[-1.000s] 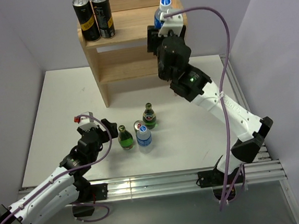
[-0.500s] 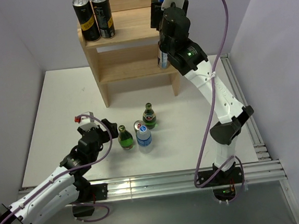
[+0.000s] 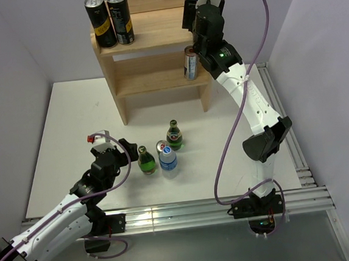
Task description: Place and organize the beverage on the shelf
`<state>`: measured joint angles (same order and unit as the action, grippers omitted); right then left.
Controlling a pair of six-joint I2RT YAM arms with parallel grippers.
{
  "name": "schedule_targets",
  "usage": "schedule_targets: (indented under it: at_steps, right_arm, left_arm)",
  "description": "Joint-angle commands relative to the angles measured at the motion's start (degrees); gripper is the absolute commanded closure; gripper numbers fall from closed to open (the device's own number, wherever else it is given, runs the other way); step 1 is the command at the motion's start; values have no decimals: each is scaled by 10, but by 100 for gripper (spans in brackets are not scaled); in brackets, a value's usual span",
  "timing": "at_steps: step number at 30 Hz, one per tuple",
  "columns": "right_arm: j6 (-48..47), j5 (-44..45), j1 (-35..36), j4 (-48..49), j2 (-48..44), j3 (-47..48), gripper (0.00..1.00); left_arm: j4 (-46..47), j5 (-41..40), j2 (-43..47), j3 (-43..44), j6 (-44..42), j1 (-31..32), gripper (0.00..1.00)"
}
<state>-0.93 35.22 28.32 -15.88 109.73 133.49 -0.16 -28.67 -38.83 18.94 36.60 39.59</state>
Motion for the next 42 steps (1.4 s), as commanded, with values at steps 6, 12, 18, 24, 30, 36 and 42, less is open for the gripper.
schedule_targets:
  at_steps: [6,12,18,24,30,36,42]
  right_arm:
    - [27,7,-11,88,-42,-35,59]
    - [33,10,-11,84,-40,-40,13]
    - [35,15,-11,84,-38,-46,13]
    - [34,16,-10,87,-37,-47,12]
    - [37,17,-10,84,-34,-53,12]
    - [42,9,-2,82,-40,-68,9]
    - [57,-15,2,72,-53,-92,4]
  left_arm:
    - [27,7,5,2,-12,2,1]
    - [26,7,7,2,-12,2,1]
    - [26,7,9,1,-12,2,1]
    - [26,8,9,0,-12,3,1]
    - [27,7,9,0,-12,3,1]
    - [27,6,6,1,-13,2,1]
    - [27,7,9,1,-13,2,1]
